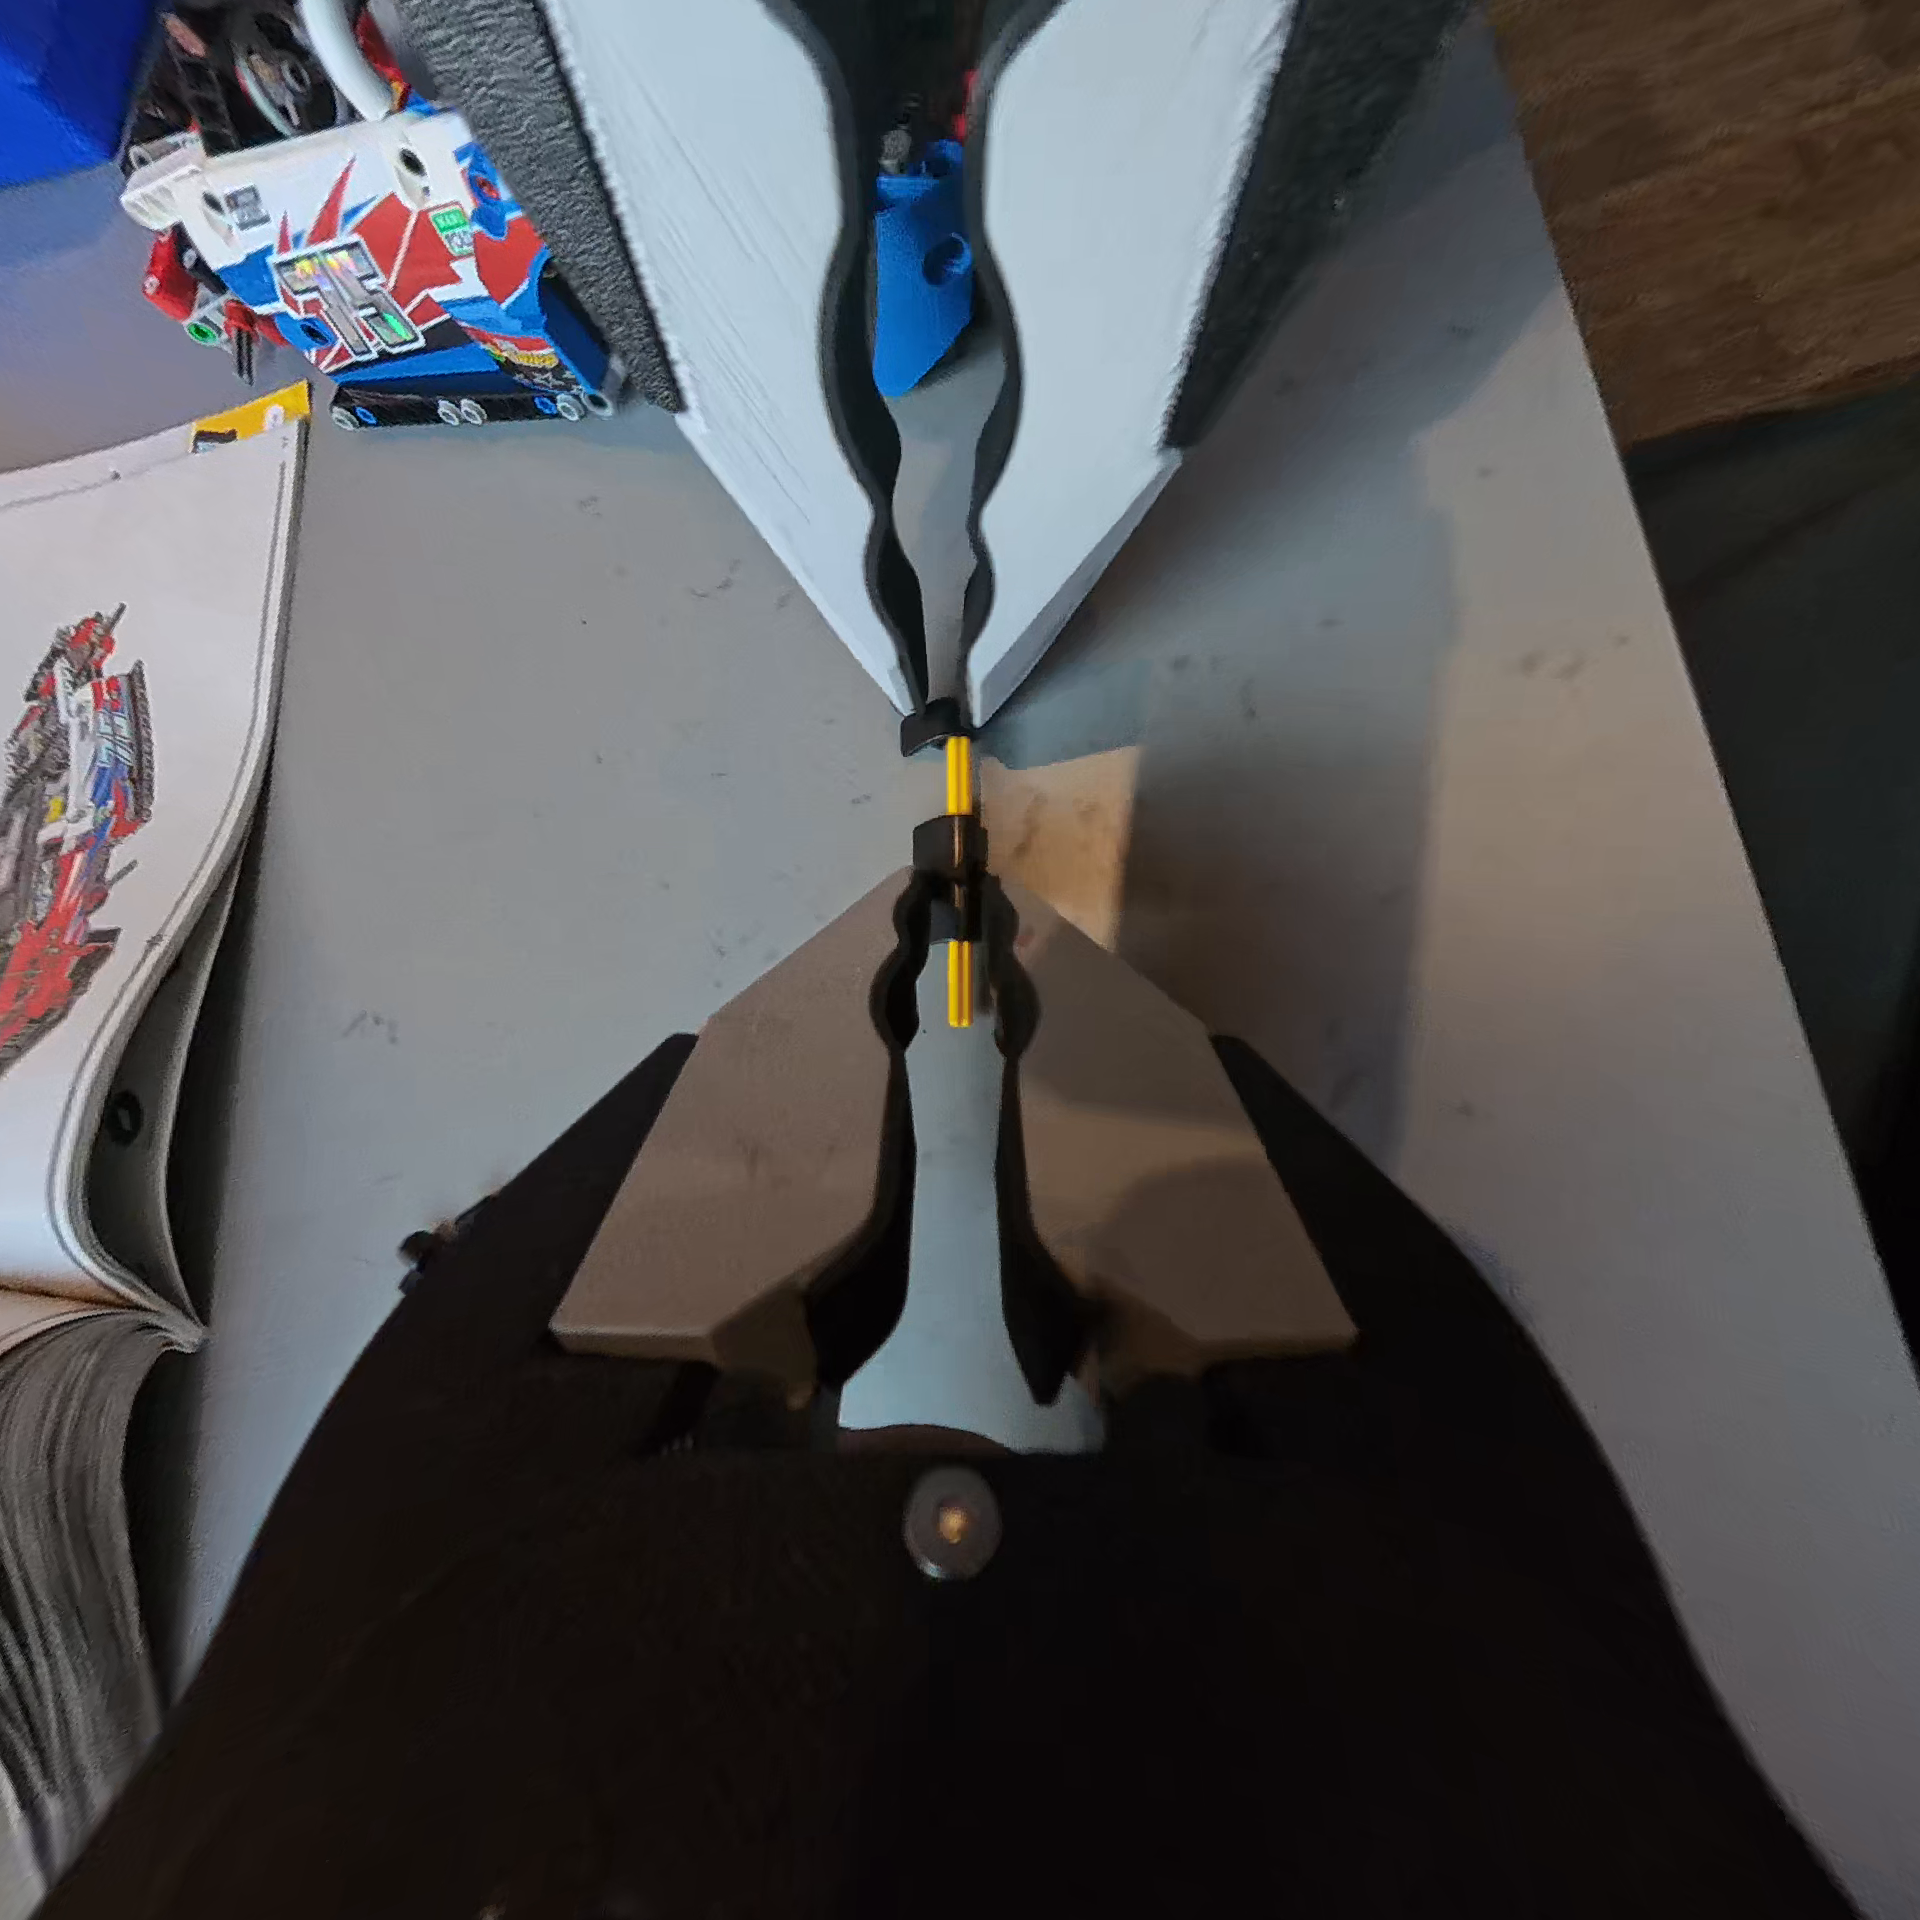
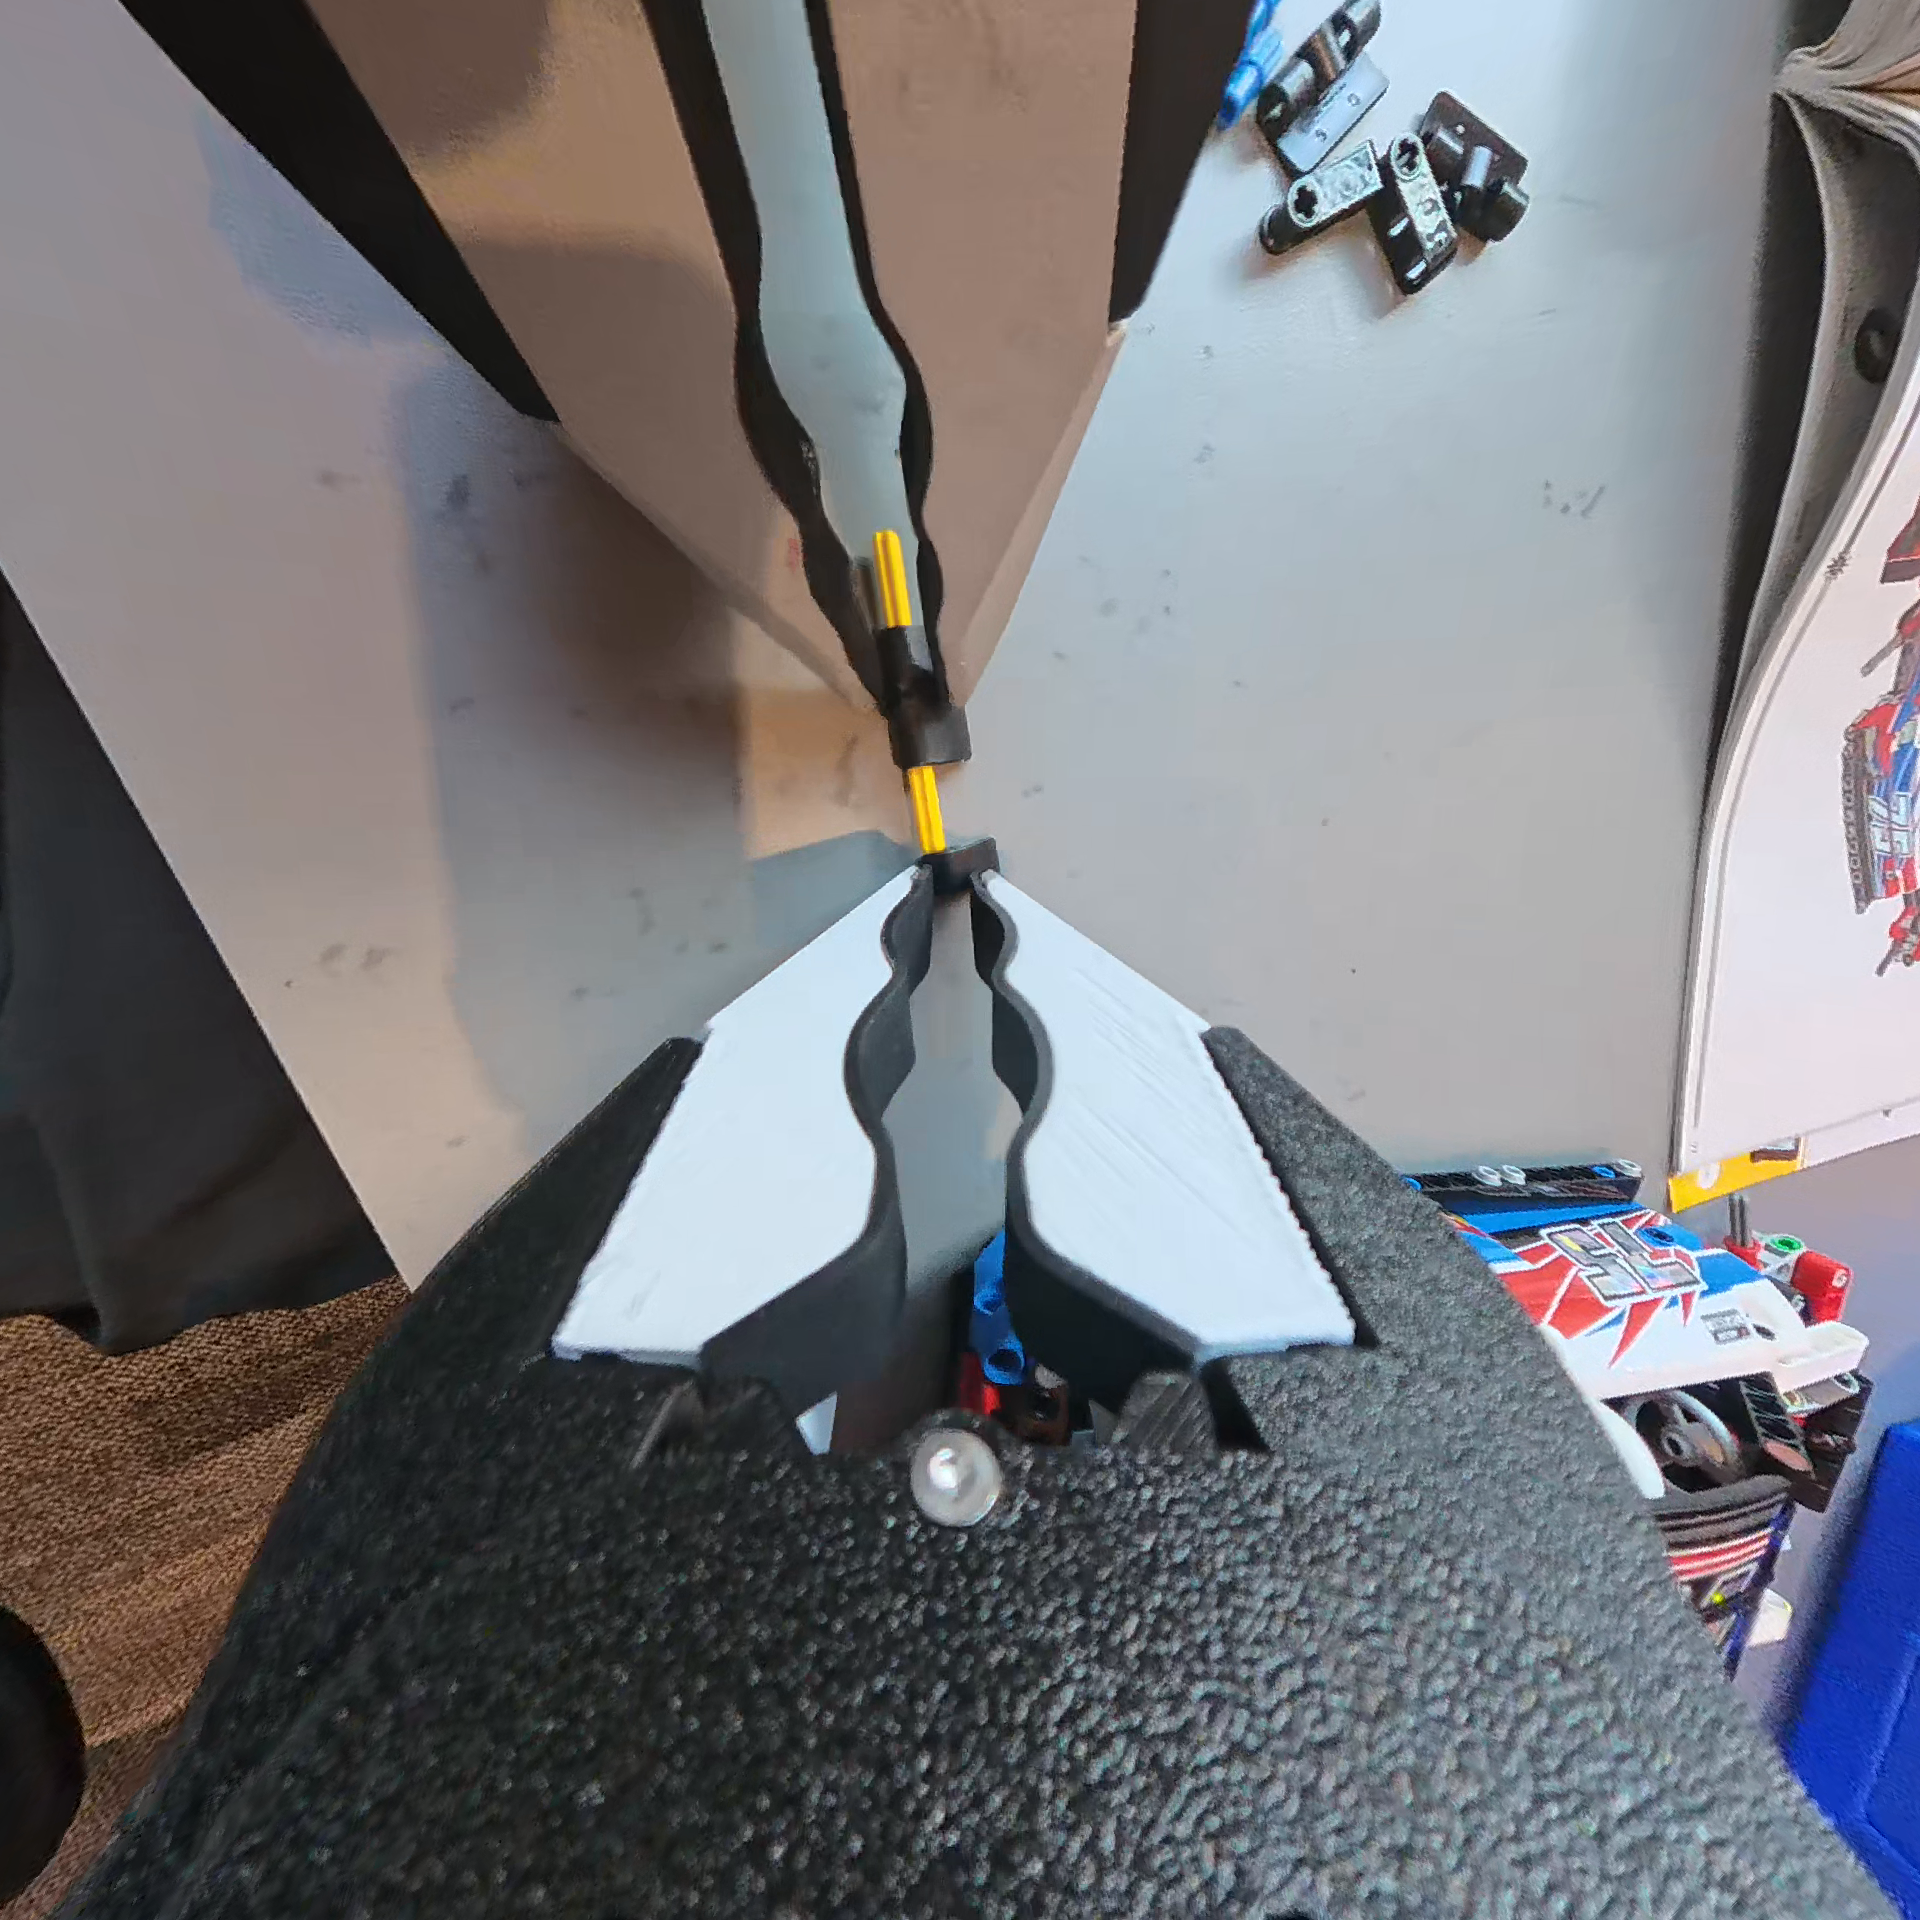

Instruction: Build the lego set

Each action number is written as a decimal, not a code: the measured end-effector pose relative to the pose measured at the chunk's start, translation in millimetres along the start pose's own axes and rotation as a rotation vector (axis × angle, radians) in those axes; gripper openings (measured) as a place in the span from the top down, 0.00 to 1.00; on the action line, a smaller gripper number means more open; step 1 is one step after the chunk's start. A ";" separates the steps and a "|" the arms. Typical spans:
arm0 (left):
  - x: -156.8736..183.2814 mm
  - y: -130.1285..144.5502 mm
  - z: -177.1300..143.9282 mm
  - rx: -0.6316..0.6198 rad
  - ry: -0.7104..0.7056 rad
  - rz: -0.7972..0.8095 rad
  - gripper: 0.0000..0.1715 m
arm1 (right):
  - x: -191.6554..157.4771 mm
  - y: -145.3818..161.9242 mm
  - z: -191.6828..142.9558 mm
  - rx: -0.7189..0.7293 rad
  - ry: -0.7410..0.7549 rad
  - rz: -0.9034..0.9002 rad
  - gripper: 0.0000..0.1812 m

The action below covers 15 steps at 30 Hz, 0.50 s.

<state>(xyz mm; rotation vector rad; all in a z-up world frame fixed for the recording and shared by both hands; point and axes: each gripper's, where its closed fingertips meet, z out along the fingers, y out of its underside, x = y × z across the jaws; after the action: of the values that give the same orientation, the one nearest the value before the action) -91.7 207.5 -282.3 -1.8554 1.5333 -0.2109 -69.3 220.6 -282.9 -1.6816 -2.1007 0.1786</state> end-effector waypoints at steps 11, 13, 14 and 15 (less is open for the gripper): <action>-1.1 2.4 -2.6 -0.053 -0.032 0.071 0.97 | -1.8 -3.0 0.7 0.025 0.001 0.024 0.97; -2.9 3.2 -3.0 -0.064 -0.047 0.062 0.97 | -2.2 -1.6 -0.1 0.022 0.002 0.037 0.97; -3.4 3.2 -2.9 -0.065 -0.053 0.061 0.97 | -2.6 -1.1 -0.4 0.023 0.006 0.042 0.97; -3.5 2.9 -2.7 -0.062 -0.058 0.061 0.97 | -2.8 -1.0 -0.5 0.028 0.013 0.045 0.97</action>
<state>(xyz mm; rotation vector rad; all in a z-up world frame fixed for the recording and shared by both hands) -96.5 209.4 -281.0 -1.8436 1.5703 -0.0815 -69.5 217.6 -282.8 -1.7105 -2.0431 0.2093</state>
